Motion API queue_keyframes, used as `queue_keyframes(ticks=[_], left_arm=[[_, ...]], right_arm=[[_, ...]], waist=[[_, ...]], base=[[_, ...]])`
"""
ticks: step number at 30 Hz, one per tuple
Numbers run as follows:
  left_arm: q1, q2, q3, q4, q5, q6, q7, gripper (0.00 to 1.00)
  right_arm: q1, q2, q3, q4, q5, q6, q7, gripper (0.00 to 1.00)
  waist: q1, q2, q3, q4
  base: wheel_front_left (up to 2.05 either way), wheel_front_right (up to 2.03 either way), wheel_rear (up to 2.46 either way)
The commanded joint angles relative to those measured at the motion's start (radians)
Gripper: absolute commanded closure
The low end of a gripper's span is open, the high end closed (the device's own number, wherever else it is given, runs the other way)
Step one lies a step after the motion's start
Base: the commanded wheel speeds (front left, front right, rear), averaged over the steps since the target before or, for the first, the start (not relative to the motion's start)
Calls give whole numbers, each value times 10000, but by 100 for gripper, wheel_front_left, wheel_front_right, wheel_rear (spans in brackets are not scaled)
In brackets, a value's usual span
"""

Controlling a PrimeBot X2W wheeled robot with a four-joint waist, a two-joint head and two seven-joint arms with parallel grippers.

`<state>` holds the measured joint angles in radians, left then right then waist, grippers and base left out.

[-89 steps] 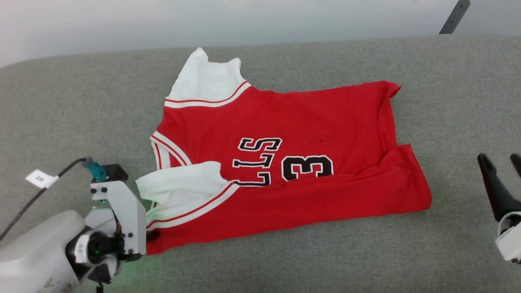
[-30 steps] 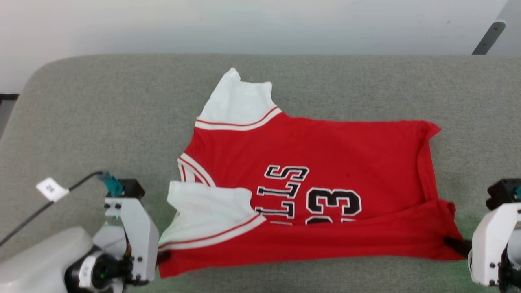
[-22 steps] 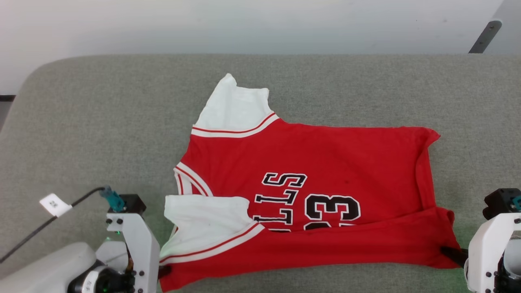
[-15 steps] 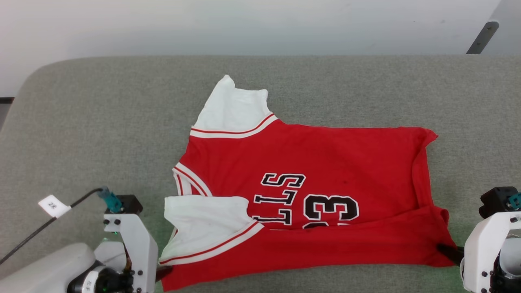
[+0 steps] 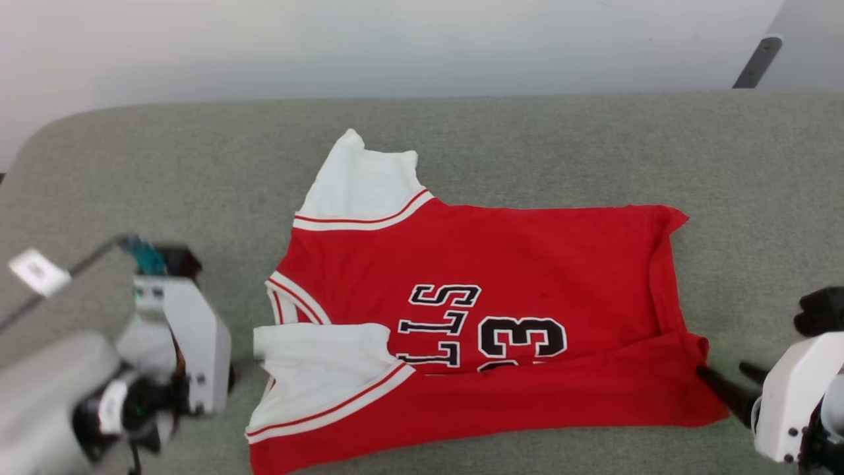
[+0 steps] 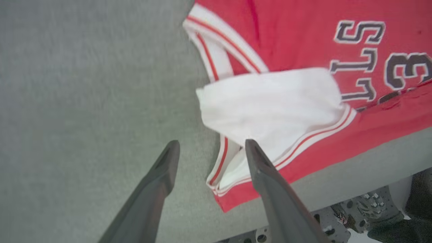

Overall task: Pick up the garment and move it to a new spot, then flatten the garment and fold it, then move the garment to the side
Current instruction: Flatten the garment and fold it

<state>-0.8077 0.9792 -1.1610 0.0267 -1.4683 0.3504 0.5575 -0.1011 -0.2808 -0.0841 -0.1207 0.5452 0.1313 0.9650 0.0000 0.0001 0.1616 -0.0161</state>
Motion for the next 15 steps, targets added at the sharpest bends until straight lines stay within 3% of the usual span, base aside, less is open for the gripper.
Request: queue_keyframes(ticks=[1,7,15], left_arm=[[-207,-18,72,-17,166,-94,-62,0],[-1343,-399,590,655,1150,-785,-1143,0],[-2503,-1174,965,2502,2092,-1950,-2439,0]], right_arm=[[-138,-24,-11,-127,-30,-9,-143,0],[-608,317,-165,-826,-42,-9,-1826,0],[-1368,327,498,-1503,-453,-9,-5363,0]], waist=[[0,-1,35,-70],[0,-1,348,-412],[0,-1,971,-1082]], base=[[0,0,0],[0,0,0],[0,0,0]])
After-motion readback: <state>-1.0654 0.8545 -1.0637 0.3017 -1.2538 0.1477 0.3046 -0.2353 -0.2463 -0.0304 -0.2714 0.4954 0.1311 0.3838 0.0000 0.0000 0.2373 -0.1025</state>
